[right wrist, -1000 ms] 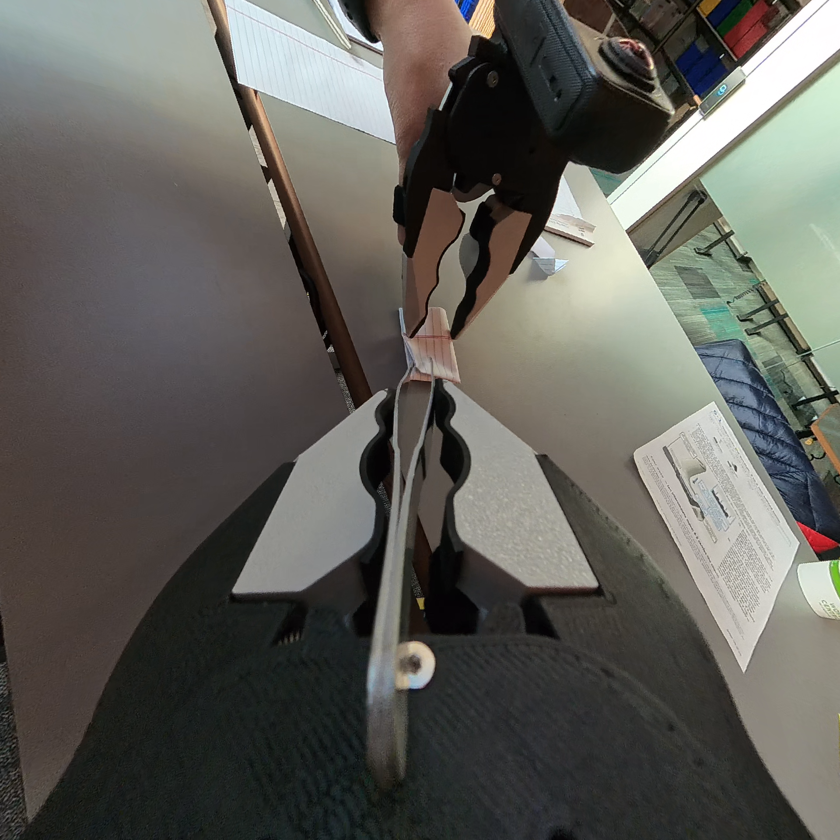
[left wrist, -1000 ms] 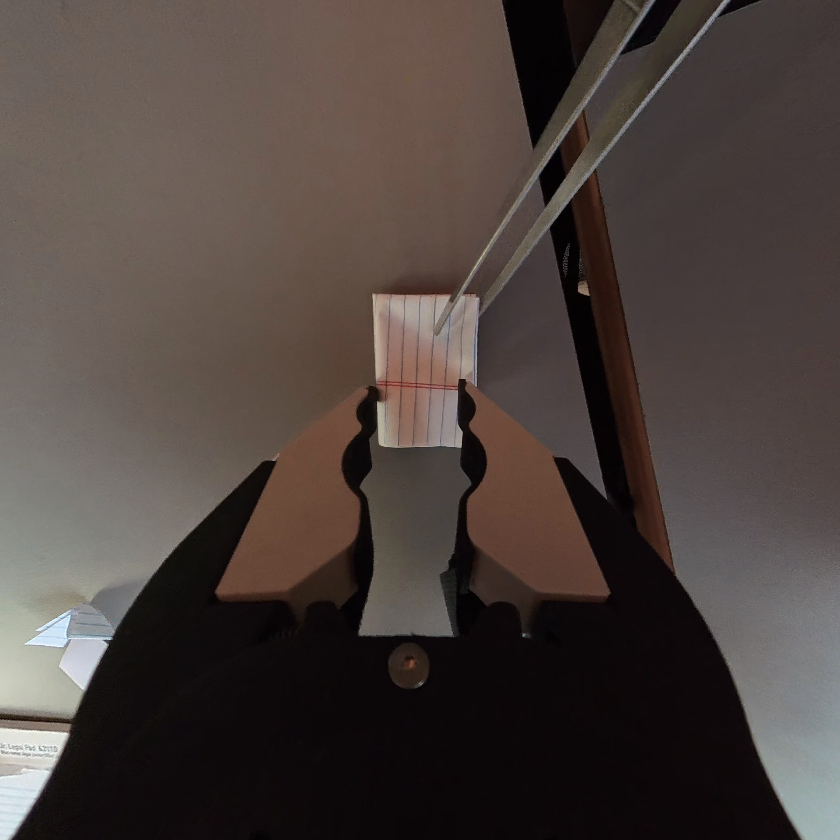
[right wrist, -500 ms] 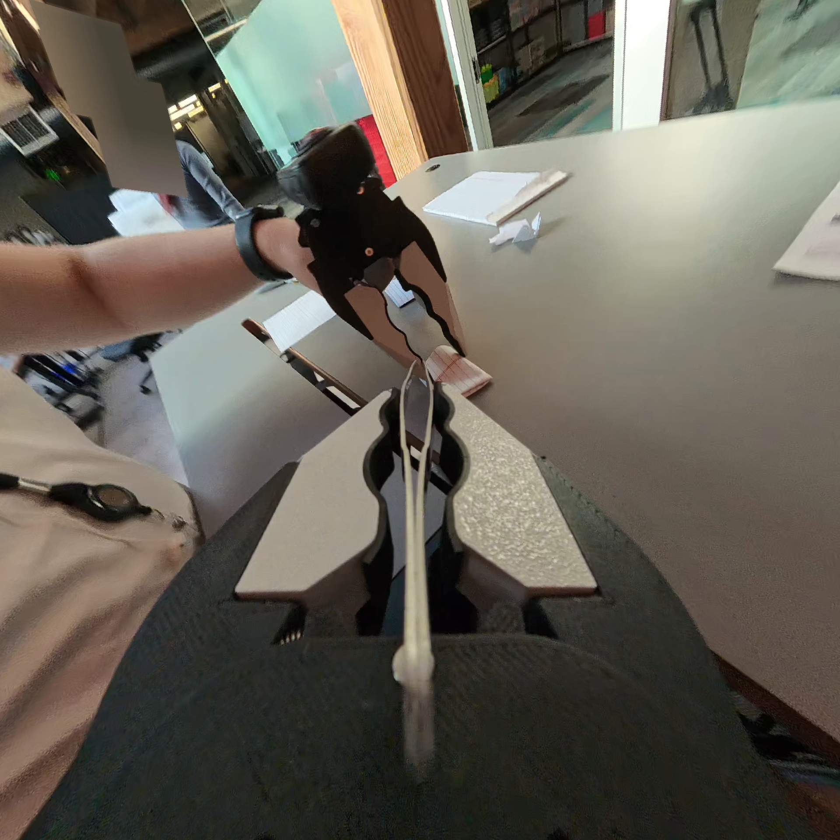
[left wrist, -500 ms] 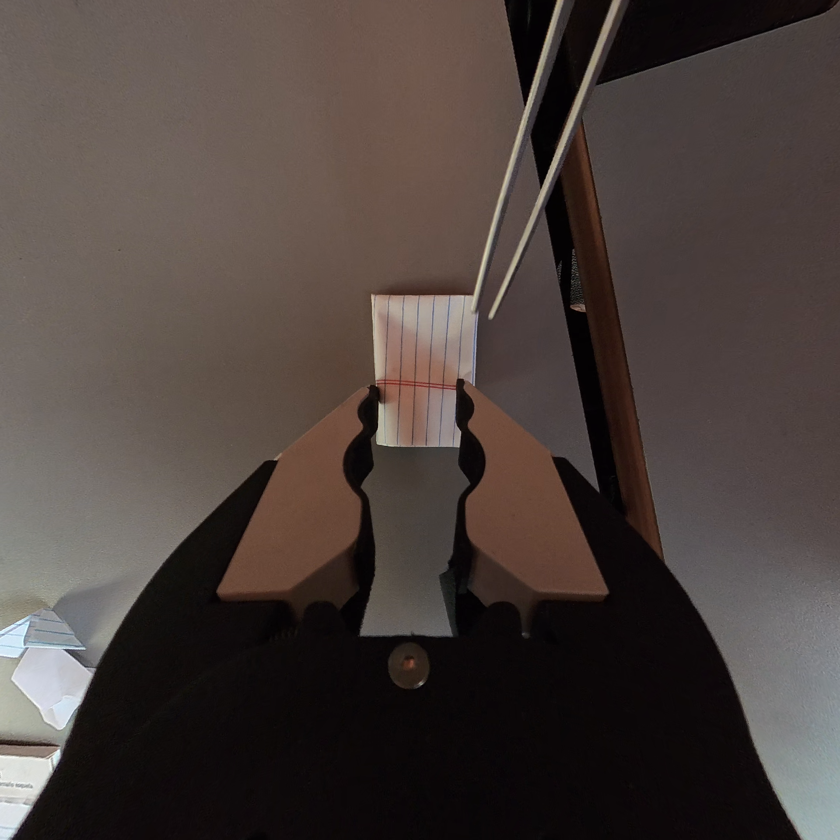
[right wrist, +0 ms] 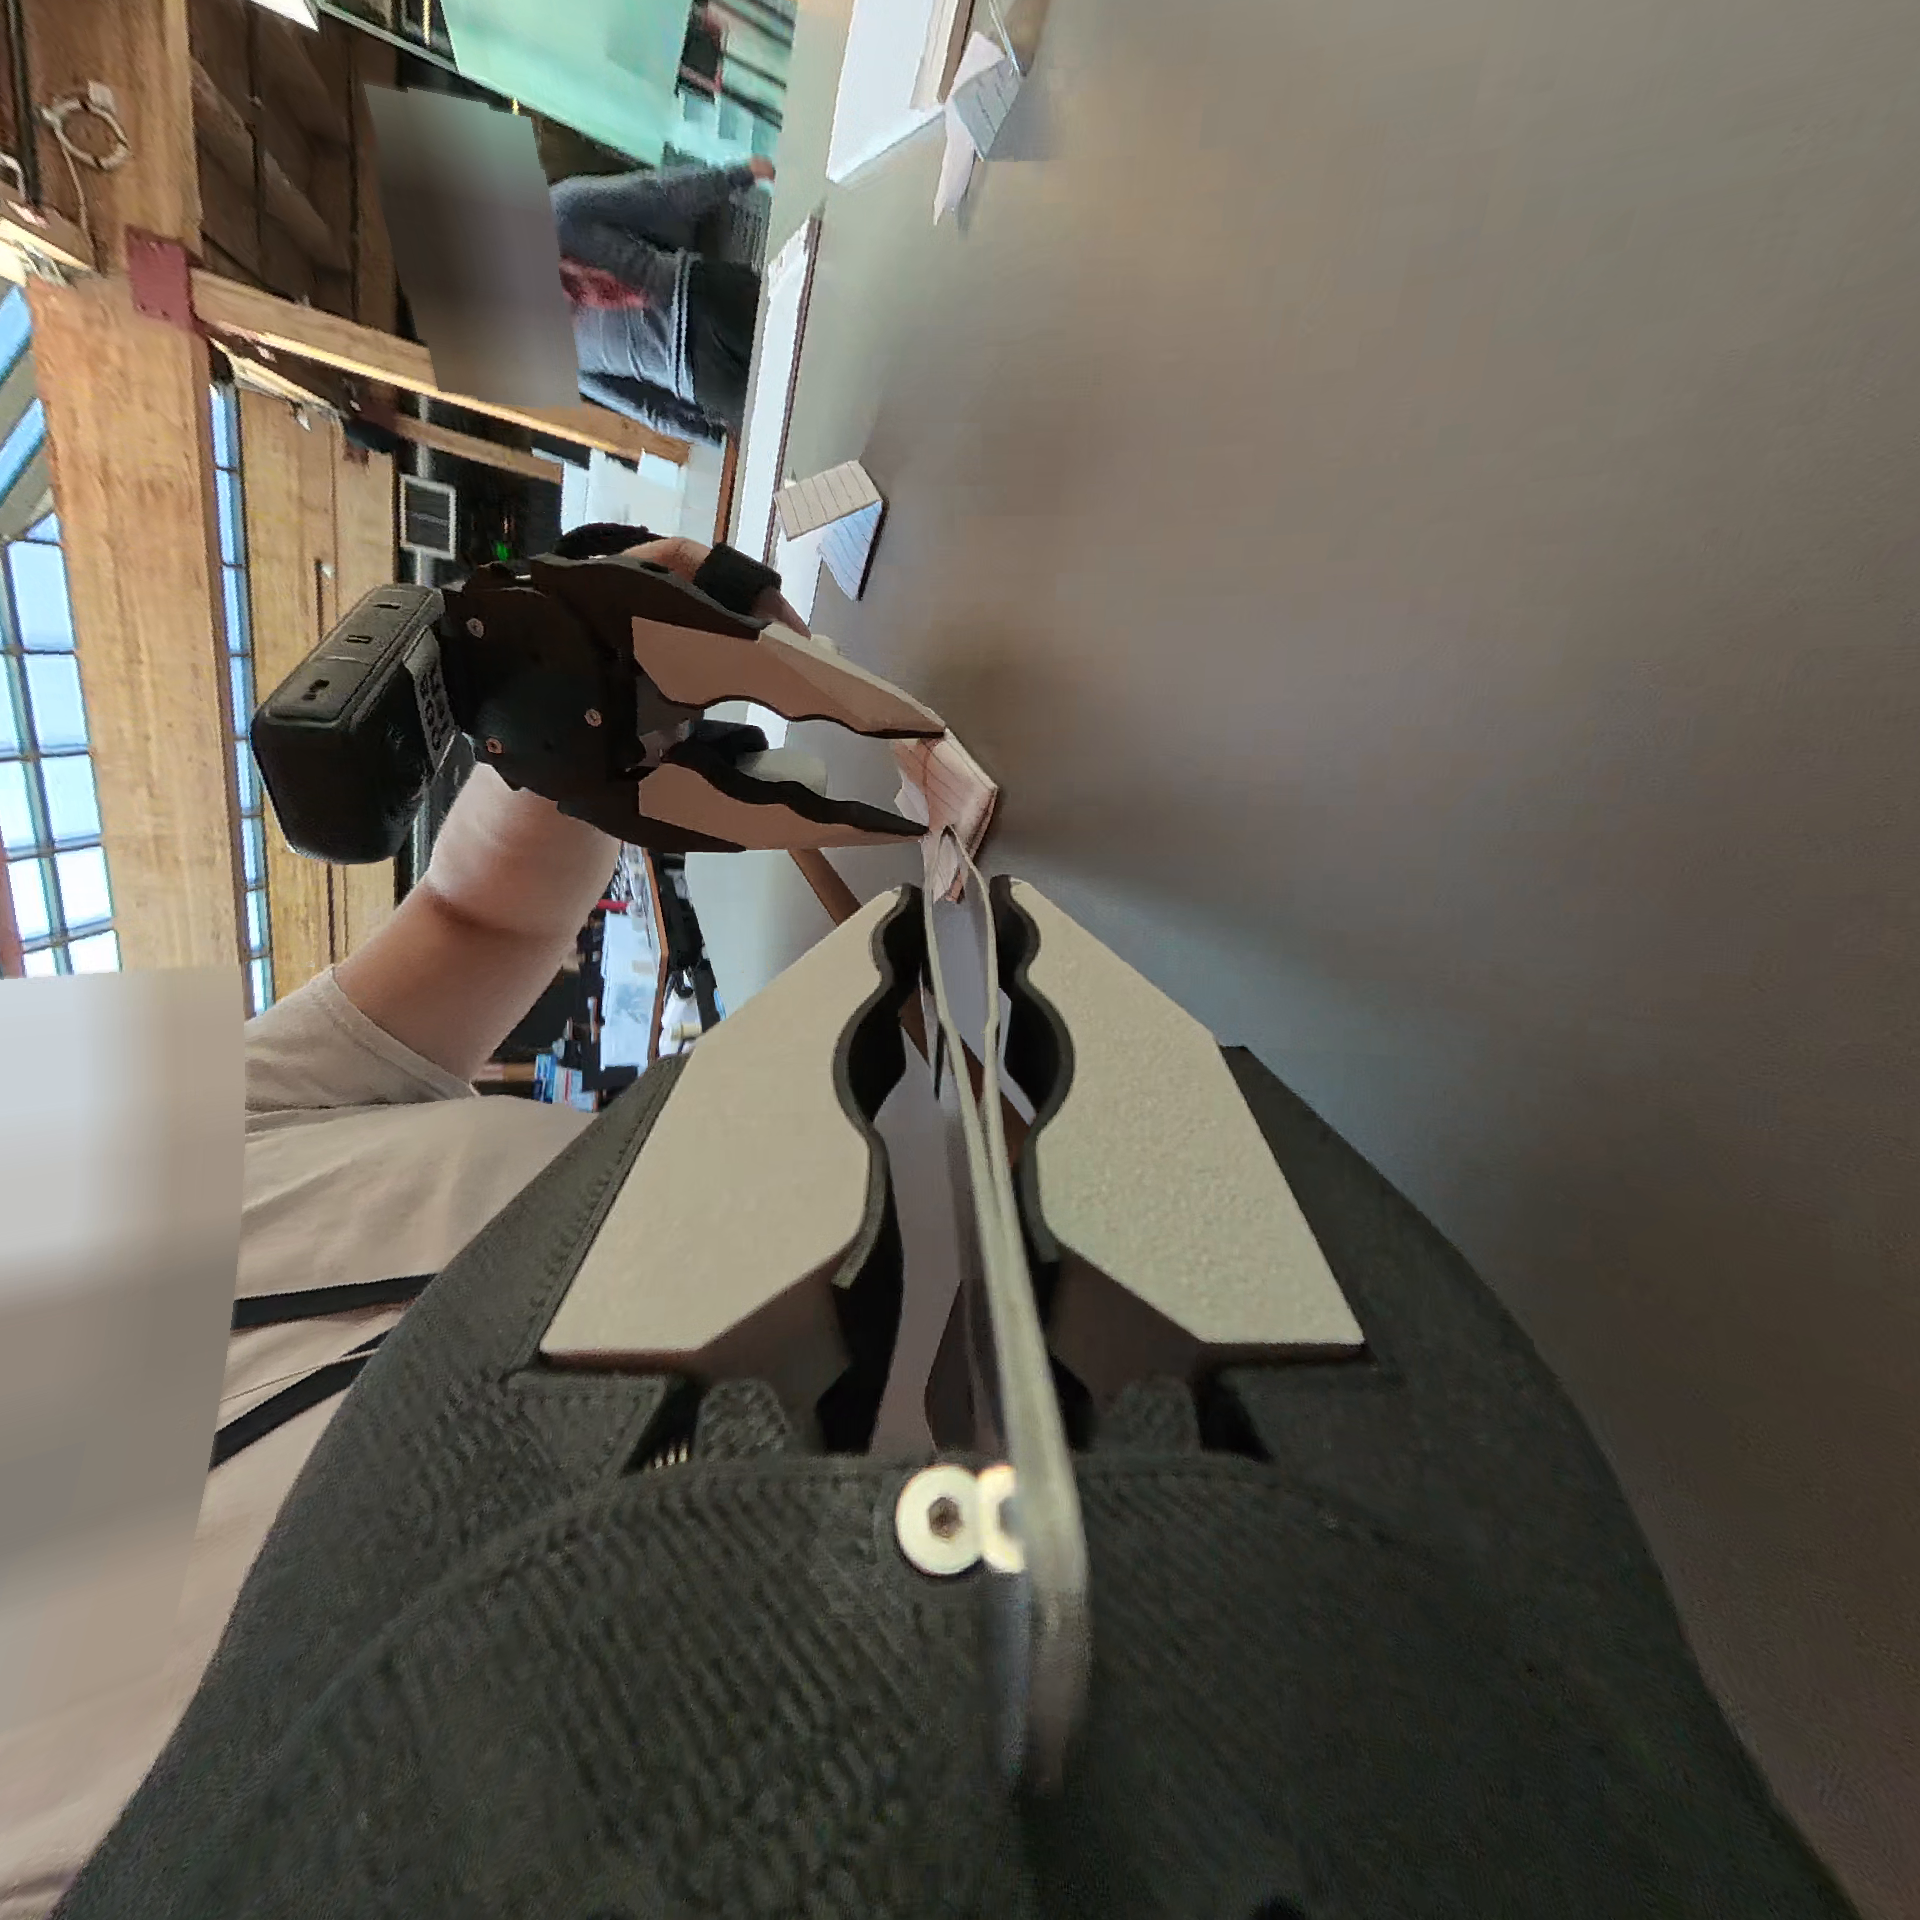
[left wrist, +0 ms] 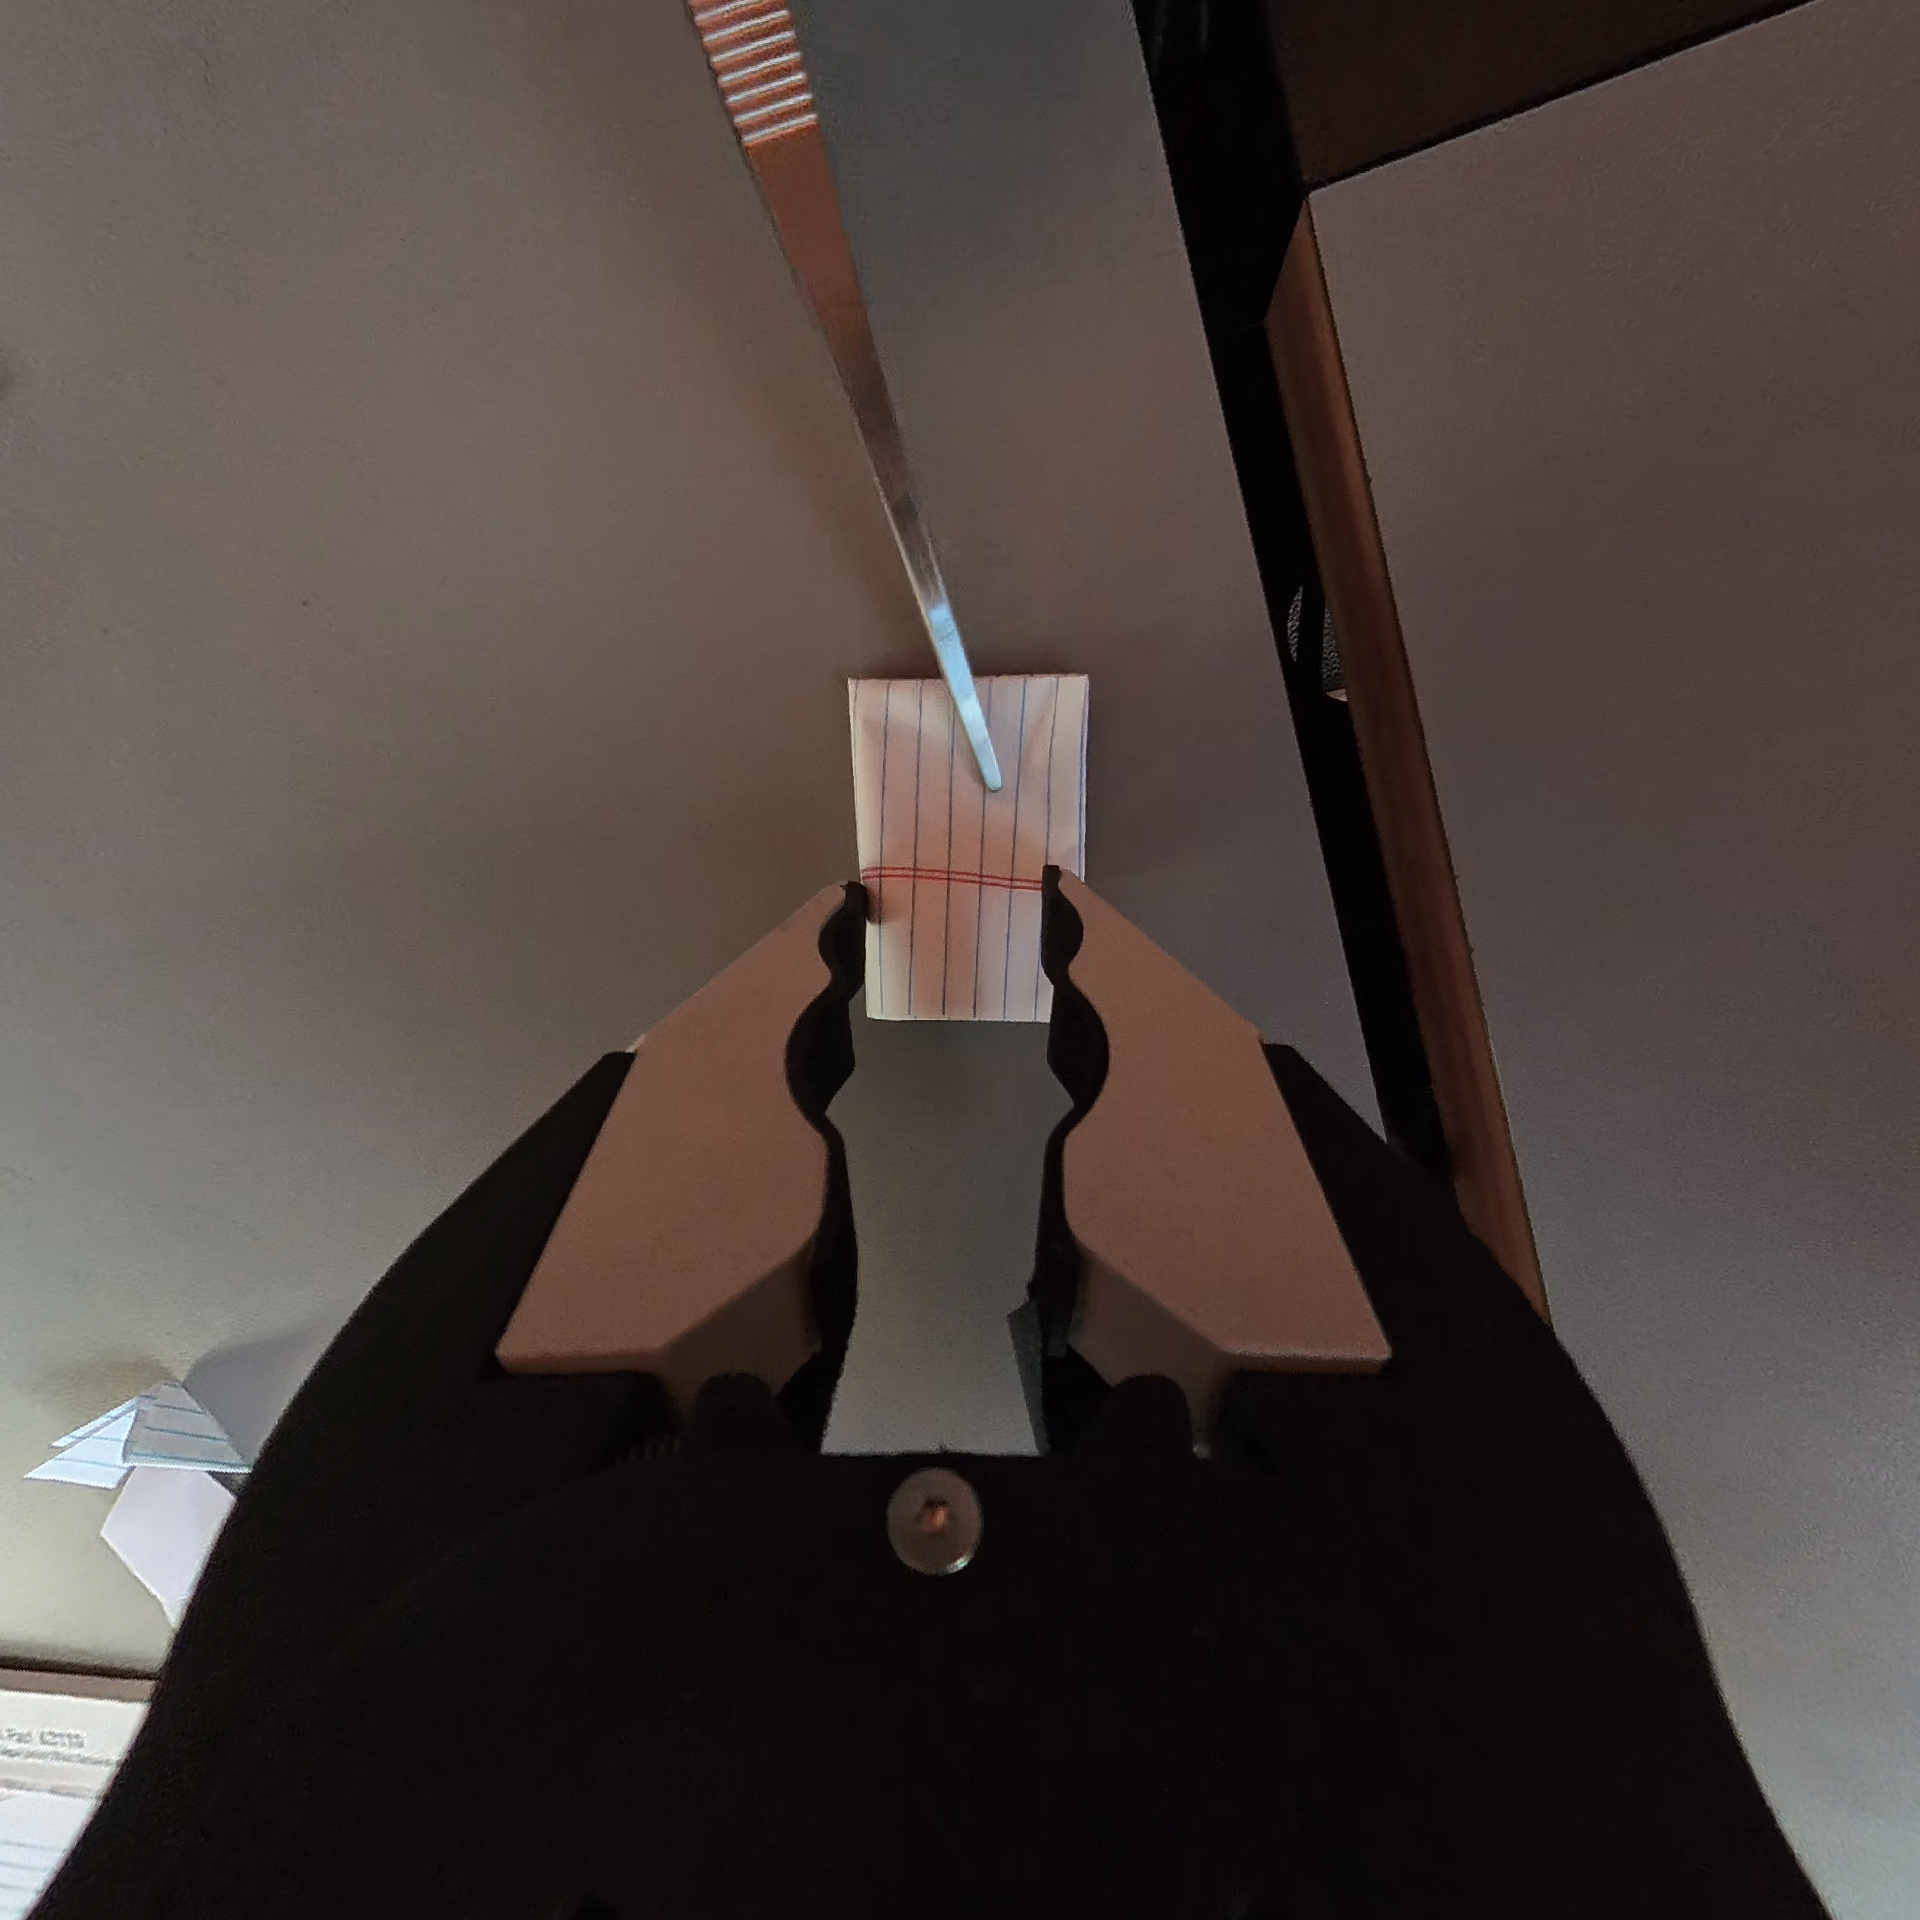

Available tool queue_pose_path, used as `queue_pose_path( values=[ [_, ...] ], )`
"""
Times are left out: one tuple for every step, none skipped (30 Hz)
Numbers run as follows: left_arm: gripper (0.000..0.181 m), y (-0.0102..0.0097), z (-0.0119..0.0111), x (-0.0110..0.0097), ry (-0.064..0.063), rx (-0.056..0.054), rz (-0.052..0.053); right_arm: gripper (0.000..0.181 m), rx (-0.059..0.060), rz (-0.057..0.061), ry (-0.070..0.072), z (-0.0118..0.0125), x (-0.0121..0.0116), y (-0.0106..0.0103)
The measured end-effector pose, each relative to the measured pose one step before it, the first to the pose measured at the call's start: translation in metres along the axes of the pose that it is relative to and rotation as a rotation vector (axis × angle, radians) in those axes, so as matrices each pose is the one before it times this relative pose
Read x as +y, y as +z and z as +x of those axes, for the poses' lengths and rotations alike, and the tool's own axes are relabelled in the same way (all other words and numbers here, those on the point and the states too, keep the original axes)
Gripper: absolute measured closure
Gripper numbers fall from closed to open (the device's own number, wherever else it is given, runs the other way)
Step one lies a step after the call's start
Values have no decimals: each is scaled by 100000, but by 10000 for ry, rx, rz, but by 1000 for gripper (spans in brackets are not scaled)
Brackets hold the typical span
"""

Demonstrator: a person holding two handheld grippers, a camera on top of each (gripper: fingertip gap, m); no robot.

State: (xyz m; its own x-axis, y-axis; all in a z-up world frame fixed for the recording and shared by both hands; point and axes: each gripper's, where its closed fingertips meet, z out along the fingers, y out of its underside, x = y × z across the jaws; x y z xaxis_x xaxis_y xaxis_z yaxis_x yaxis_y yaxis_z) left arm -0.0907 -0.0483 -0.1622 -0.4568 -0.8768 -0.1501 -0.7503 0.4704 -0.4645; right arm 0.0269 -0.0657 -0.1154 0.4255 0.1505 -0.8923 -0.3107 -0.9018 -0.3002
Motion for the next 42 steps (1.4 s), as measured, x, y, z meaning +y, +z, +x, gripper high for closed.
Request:
queue_pose_path(
  values=[
    [149, -7, -6, -10, 22, -1, -36, 169, -44, -457, 15, 29, -432, 198],
    [149, -4, 1, -11, 52, -17, -30, 169, -17, -409, 106, 130, -511, 187],
    [149, -10, -2, -10, 65, -31, -27, 169, 24, -337, 87, 241, -602, 190],
    [149, 1, 0, -17, 72, -40, -27, 169, -24, -312, 141, 173, -586, 202],
    [149, -18, 0, -12, 91, -45, -21, 169, -58, -148, 106, 97, -743, 206],
    [149, -1, -3, -19, 80, -41, -21, 169, 31, -134, 52, 221, -662, 188],
    [149, -11, -8, -4, 38, -33, -32, 169, 42, -198, 77, 258, -443, 192],
    [149, -9, -12, -4, 30, -29, -33, 168, -47, -210, 84, 137, -280, 171],
    [148, -8, 5, -12, 43, -21, -26, 169, 32, -178, 50, 289, -203, 103],
    [148, 5, -2, 2, 28, -3, -29, 168, 81, -121, 40, 382, -208, 57],
    [148, 4, 4, -8, 8, 9, -37, 169, -118, 12, 35, 84, -305, 38],
    [148, 1, -2, -1, 15, 11, -33, 168, -20, 0, -2, 229, -254, 5],
    [148, 0, -10, -6, 40, 5, -23, 171, 11, 12, 30, 281, -271, -62],
    [148, -5, 2, -12, 45, -9, -19, 171, -47, 68, -3, 154, -290, -62],
    [148, -8, -6, -14, 47, -23, -16, 171, -21, 36, -42, 138, -199, -69],
    [148, -11, 6, -9, 78, -36, -3, 171, -19, 28, -62, 99, -163, -80],
    [148, -11, 24, -20, 92, -33, 16, 171, -24, 80, -109, 70, -220, -103],
    [149, -4, 33, -20, 63, -20, 22, 171, -21, 99, -44, 99, -176, -126],
    [149, -12, 18, -12, 35, -22, 20, 171, -4, 100, 19, 176, -133, -145],
    [149, -1, 2, -9, 31, -30, 24, 170, -1, 89, 27, 243, -53, -112],
    [150, -8, 9, -17, 57, -43, 24, 170, -17, 85, 23, 232, -23, -95],
    [150, -23, 35, -24, 117, -68, 21, 170, 15, 84, 14, 253, -6, -57],
    [151, -23, 53, -39, 179, -91, 13, 167, 0, 67, -15, 182, 25, -3],
    [152, -12, 138, -46, 214, -89, -1, 167, -38, 72, -38, 58, 18, -4],
    [156, -15, 231, -45, 231, -53, -14, 167, -40, 52, -83, -17, 33, -27],
    [162, -1, 322, -44, 266, -21, -14, 167, -40, 50, -128, -79, 41, -48],
    [168, 15, 323, -21, 276, -16, -4, 167, -19, 37, -139, -55, 47, -49],
    [174, 3, 234, -18, 191, -42, 11, 166, -10, 45, -58, -7, 50, -40],
    [177, 2, 52, 3, 23, -78, 19, 166, -26, 50, -34, 9, 30, -32],
    [176, -9, -77, 17, -165, -54, 2, 166, -35, 35, -43, -6, 55, -26],
    [174, 2, -123, 31, -314, 4, -15, 169, -54, 39, -35, -50, 50, -51],
    [171, 3, -94, 35, -379, 80, -10, 169, -41, 43, -45, -42, 63, -48],
    [171, 24, 63, 24, -381, 213, 15, 169, -37, 48, -16, -33, 66, -59],
    [174, 30, 254, 17, -366, 348, 56, 169, -46, 42, -13, -66, 85, -85],
    [181, 26, 167, 1, -339, 298, 87, 169, -60, 44, -19, -91, 112, -84],
    [180, -2, -12, 9, -294, 164, 106, 169, -47, 40, 24, -62, 117, -114],
    [180, 8, -27, 1, -248, 121, 118, 169, 28, 81, -12, 52, 35, -153],
    [180, 4, -7, -5, -176, 70, 111, 169, -39, 88, 2, -20, 29, -149],
    [180, -4, -3, -5, -101, 16, 92, 169, -40, 50, 57, 20, 81, -157],
    [180, 10, -3, -2, -69, -16, 64, 169, -45, 51, 94, 51, 79, -155],
    [180, -2, -16, 6, -73, -13, 33, 169, -60, 31, 82, 53, 121, -125],
    [180, -2, -5, -5, -85, 6, 11, 170, -63, 31, 65, 46, 106, -63]
  ],
)
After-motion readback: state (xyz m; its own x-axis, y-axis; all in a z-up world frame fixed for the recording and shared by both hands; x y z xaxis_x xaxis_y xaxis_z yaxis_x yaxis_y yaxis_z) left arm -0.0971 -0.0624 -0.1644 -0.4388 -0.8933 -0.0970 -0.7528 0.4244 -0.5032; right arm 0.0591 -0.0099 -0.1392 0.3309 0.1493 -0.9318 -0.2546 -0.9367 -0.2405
